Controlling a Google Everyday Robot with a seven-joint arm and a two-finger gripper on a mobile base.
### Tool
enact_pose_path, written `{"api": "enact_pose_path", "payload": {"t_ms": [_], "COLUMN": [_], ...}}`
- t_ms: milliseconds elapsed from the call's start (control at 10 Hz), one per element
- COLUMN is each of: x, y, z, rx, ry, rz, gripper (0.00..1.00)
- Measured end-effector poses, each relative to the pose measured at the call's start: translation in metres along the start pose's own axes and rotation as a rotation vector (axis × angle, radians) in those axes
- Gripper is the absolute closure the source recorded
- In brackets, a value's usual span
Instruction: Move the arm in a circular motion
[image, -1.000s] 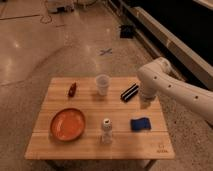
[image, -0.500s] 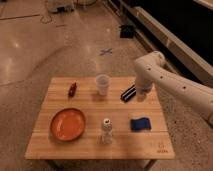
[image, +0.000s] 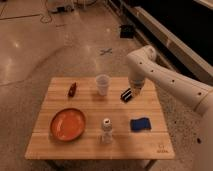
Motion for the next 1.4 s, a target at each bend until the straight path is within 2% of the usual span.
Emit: {"api": "enact_pose_path", "payload": {"t_ms": [100, 200, 500, 800, 900, 1200, 1300, 1400], "x": [-0.001, -0.014, -0.057, -0.062, -0.073, -0.116, -0.119, -0.117], "y": [0.005, 0.001, -0.025, -0.037, -0.045, -0.046, -0.044, -0.039], "z": [0.000, -0.003, -0.004, -0.008, -0.007, 0.001, -0.001, -0.002], "rx": [0.003, 0.003, 0.004, 0.010, 0.018, 0.017, 0.023, 0.024], "ry": [0.002, 0.001, -0.001, 0.011, 0.013, 0.029, 0.043, 0.039], "rz": [0.005, -0.012, -0.017, -0.053, -0.065, -0.098, -0.124, -0.142], "gripper": [0.59, 0.59, 0.59, 0.59, 0.59, 0.59, 0.59, 0.59]}}
